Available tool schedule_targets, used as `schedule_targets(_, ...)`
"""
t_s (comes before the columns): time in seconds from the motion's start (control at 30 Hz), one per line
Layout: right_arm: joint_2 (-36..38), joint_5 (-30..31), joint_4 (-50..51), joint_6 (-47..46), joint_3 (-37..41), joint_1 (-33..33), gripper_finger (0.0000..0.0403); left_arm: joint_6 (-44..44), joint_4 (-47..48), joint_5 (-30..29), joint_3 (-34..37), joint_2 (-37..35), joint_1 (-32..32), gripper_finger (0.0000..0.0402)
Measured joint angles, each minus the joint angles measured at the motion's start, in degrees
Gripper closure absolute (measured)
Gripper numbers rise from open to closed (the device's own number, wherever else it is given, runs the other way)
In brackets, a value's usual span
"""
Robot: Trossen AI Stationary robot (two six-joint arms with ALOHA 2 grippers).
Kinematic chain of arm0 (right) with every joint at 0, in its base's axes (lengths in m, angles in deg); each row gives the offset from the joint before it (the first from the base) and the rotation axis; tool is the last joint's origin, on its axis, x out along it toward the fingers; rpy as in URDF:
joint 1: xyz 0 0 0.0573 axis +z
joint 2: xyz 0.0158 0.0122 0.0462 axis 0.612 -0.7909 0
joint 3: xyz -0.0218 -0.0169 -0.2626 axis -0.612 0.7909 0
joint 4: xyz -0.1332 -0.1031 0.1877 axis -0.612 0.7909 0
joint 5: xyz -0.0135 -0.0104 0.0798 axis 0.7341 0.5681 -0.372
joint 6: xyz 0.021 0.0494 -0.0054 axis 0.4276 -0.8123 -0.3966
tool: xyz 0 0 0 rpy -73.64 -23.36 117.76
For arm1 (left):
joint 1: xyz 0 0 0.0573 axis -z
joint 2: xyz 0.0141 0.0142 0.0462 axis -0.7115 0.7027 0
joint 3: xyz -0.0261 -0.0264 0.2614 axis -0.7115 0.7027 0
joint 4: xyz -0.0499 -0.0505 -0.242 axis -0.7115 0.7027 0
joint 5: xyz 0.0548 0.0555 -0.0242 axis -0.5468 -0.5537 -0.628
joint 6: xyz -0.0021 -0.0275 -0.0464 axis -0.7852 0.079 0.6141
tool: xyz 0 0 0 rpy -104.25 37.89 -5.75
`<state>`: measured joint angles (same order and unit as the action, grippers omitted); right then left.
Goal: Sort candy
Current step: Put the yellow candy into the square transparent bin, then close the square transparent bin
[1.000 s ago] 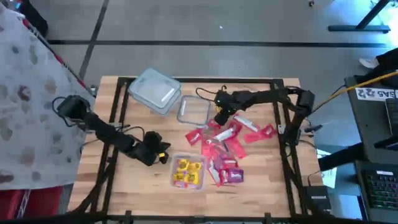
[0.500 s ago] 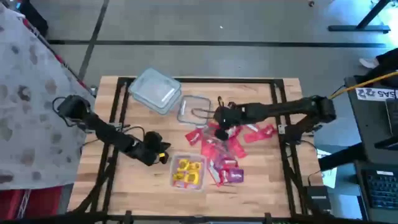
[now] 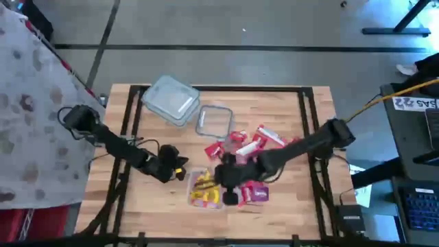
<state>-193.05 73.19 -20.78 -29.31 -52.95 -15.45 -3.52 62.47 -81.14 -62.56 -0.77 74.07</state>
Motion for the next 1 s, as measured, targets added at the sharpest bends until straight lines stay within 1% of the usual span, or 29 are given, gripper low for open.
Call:
schedule_targets(0.13,-4.5,-0.4,5.4,-1.6,-3.0,-0.7,0.0401,0.4,-0.2,0.0,0.0,0.0,0.0,0.0402)
schedule_targets(0.23,-6.8,-1.2,6.7,-1.6,-3.1,-0.7,0.0382,0.3,-0.1,0.0,0.0,0.0,0.0,0.0402)
schedule_targets(0.3,-7.6,-1.4,6.7,-1.1,-3.2,-0.7,0.0358,0.2,0.2,0.0,0.0,0.0,0.0,0.0402)
schedule_targets(0.5,-7.6,-1.8,7.9,-0.1,-3.3,-0.9,0.0265,0.1,0.1,0.0,0.0,0.0,0.0,0.0402)
schedule_targets(0.57,-6.9,-2.6,7.9,0.1,-3.3,-1.3,0.0243,0.1,0.1,0.0,0.0,0.0,0.0,0.0402)
schedule_targets(0.63,-5.6,-3.7,7.5,0.1,-3.3,-1.4,0.0230,0.1,0.1,0.0,0.0,0.0,0.0,0.0402)
schedule_targets(0.7,-4.4,-3.6,6.3,0.1,-3.3,-1.4,0.0226,0.1,0.1,0.0,0.0,0.0,0.0,0.0402)
schedule_targets(0.77,-4.0,-3.6,5.3,-0.2,-3.4,-1.7,0.0231,0.0,0.1,0.0,0.0,0.0,0.0,0.0402)
schedule_targets(0.87,-4.5,-4.4,4.9,-0.5,-3.3,-2.2,0.0253,0.0,0.1,0.0,0.0,0.0,0.0,0.0402)
schedule_targets(1.0,-7.7,-5.7,3.1,-0.6,-3.3,-3.4,0.0286,0.0,0.1,0.0,0.0,0.0,0.0,0.0402)
